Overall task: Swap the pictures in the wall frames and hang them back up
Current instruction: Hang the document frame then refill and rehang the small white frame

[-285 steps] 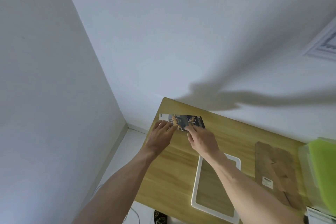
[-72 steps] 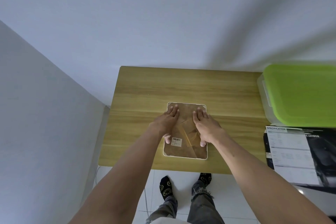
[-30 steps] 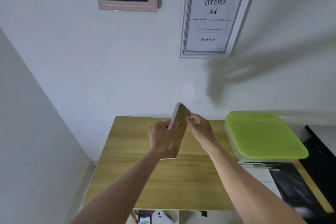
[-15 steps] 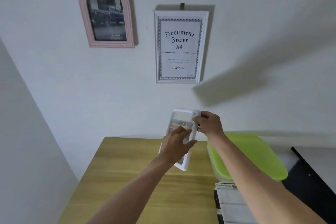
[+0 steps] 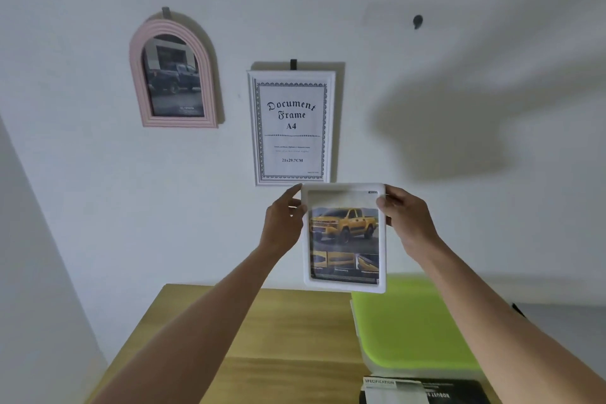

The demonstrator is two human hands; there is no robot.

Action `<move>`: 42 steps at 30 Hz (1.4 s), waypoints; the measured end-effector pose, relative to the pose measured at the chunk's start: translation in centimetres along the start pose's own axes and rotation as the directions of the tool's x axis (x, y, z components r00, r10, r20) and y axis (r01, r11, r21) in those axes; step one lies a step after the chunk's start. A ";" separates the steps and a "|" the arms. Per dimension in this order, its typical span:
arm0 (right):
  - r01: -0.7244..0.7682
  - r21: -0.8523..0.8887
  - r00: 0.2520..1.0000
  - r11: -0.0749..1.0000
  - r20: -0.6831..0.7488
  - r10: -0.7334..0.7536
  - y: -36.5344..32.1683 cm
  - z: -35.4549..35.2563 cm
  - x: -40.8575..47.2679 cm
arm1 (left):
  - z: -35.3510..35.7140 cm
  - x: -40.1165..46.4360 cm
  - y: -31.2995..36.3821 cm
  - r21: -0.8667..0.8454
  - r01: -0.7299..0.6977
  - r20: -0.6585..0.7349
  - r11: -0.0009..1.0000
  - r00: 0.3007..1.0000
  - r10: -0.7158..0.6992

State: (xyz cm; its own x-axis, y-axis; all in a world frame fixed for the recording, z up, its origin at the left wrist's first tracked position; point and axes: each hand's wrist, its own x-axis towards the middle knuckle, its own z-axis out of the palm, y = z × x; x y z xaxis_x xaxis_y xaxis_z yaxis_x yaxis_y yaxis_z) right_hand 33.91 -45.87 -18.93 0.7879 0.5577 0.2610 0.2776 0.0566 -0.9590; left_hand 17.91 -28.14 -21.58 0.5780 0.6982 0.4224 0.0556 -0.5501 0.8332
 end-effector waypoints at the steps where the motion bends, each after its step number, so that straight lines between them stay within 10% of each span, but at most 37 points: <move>1: 0.035 -0.017 0.999 0.999 -0.015 -0.036 -0.4 -0.4 0.6 | 0.0 0.8 0.5 -0.047 0.000 0.011 0.999 1.000 0.000; 15: 0.234 -0.243 0.961 0.941 -0.085 -0.261 -9.0 -5.0 10.5 | 0.7 15.3 9.6 -0.087 -0.273 0.150 0.958 0.947 0.283; 42: 0.498 -0.219 0.851 0.839 -0.064 -0.522 -14.3 -14.8 30.2 | 11.9 29.0 21.5 0.073 -0.410 -0.282 0.909 0.866 0.413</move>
State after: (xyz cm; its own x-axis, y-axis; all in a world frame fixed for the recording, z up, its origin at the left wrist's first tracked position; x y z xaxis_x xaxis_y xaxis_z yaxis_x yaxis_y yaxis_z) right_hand 61.89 -42.13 4.25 0.5607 0.3922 0.7293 0.7456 0.1439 -0.6506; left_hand 45.54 -25.17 4.31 0.2942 0.5061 0.8107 -0.1274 -0.8199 0.5581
